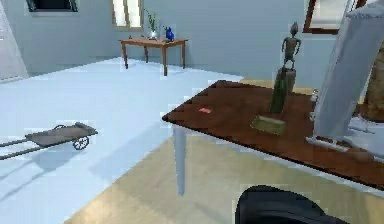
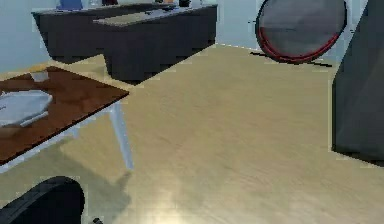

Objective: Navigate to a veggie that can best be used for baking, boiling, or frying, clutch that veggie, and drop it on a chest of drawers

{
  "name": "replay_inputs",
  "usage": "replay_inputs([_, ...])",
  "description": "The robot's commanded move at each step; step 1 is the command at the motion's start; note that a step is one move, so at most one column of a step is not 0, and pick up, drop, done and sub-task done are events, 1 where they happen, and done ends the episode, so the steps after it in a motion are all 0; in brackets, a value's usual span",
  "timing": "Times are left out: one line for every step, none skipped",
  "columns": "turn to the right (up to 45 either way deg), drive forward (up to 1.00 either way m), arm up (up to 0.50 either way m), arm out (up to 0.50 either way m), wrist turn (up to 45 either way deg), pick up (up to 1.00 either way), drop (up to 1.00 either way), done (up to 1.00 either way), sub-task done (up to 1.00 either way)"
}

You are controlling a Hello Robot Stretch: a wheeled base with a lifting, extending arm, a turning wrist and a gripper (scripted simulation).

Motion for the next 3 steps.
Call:
replay_inputs([45.0,0.0,0.0,0.0,0.0,0.0,0.0,0.0,0.0])
replay_inputs([30.0,0.0,0.0,0.0,0.0,0.0,0.0,0.0,0.0])
replay_inputs([0.0,0.75,0.0,0.0,0.0,0.0,0.0,0.0,0.0])
